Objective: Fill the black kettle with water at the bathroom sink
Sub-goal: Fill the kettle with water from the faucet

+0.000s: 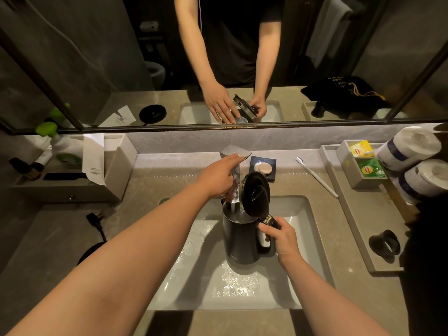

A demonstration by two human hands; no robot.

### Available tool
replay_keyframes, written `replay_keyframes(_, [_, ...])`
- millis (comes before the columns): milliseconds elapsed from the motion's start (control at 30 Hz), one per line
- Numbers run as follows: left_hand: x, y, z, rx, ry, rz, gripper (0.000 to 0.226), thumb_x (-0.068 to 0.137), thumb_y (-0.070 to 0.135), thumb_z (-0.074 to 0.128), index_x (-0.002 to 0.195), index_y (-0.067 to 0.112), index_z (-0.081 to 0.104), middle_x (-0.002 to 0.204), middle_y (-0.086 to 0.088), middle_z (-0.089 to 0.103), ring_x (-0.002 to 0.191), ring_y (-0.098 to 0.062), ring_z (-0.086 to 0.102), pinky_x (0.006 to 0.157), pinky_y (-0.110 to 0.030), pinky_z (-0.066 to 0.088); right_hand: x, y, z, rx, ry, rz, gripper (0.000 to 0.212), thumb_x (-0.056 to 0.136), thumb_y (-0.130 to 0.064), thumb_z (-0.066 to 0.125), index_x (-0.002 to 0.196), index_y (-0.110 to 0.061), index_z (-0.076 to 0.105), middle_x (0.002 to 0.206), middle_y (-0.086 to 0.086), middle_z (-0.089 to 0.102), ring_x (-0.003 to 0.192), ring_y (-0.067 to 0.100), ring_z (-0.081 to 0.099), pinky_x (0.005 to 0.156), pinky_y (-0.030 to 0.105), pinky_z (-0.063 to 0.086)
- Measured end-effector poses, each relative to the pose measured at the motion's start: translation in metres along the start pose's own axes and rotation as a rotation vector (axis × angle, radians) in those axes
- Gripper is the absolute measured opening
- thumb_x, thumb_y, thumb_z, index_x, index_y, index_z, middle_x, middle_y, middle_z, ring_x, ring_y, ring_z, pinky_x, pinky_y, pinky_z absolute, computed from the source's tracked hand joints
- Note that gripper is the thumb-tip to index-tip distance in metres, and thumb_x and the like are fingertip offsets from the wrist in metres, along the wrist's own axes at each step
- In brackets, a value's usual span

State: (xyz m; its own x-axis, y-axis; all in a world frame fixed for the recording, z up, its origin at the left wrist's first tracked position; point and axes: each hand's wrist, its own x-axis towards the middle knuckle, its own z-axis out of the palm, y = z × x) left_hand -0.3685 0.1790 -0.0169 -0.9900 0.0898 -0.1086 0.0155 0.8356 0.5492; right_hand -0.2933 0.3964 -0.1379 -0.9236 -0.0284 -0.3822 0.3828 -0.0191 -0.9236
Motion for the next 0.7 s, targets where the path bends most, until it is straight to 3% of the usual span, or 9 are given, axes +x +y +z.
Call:
replay_keyframes(333, [-0.0009, -0.0004, 0.0014, 0.014, 0.011, 0.000, 0.067, 0.089, 0.003, 0.049, 0.146, 0.034, 0.035, 0.158, 0.004, 0.028, 0.140, -0.023, 0.034, 0.109, -0.047, 0.037, -0.0014, 0.0017, -0.0002, -0.024, -0.005, 0.008, 0.032, 0.062, -0.031, 0.079, 0.079, -0.009, 0.064, 0.066, -0.005, 0.065, 0.075, 0.024, 0.059, 0.064, 0.036, 0.048])
replay_keyframes(700, [-0.0034, 0.0020, 0.0001, 0.008, 0.003, 0.005, 0.069, 0.088, 0.000, 0.048, 0.147, 0.033, 0.033, 0.159, 0.003, 0.025, 0.141, -0.023, 0.031, 0.110, -0.046, 0.036, 0.0020, 0.0059, -0.0026, -0.021, -0.023, 0.015, 0.034, 0.060, -0.030, 0.081, 0.077, -0.008, 0.062, 0.058, -0.009, 0.062, 0.068, 0.020, 0.057, 0.060, 0.034, 0.048])
